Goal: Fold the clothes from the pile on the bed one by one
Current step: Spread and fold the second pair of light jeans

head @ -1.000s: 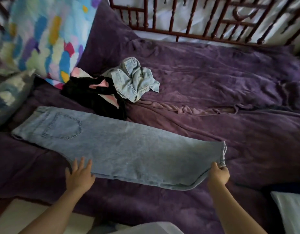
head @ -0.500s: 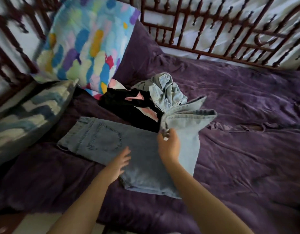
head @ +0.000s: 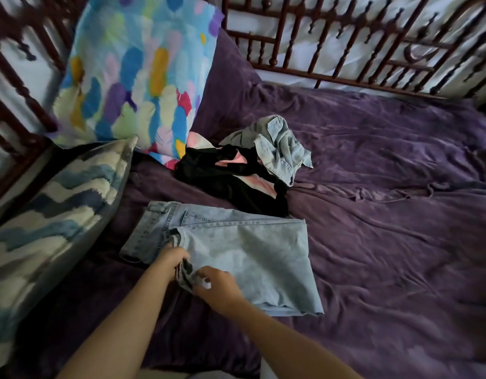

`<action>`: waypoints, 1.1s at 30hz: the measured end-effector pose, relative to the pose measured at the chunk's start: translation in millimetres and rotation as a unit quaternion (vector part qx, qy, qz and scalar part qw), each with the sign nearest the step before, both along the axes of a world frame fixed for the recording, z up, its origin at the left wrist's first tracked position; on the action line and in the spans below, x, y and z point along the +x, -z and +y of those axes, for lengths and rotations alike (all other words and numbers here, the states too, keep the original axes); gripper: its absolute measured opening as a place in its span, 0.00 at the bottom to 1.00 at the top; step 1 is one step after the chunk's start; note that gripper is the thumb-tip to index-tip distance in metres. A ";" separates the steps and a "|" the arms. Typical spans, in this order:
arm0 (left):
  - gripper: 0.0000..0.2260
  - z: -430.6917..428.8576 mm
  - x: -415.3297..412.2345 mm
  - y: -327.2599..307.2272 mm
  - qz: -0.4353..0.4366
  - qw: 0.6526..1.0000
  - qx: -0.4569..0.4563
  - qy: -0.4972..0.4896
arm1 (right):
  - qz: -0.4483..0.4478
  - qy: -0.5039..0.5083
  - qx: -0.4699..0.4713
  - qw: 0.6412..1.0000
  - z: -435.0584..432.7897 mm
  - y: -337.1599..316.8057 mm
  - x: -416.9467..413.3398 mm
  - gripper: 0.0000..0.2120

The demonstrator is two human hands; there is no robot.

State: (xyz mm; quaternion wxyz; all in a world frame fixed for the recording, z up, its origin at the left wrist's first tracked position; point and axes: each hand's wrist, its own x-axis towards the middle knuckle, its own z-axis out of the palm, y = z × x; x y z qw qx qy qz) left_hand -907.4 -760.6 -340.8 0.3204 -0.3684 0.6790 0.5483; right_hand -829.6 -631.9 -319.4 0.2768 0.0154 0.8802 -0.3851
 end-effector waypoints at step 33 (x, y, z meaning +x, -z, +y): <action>0.23 -49.0 19.0 26.0 0.180 0.850 -0.444 0.222 | -0.155 0.453 0.085 0.874 179.5 70.5 48.1 0.17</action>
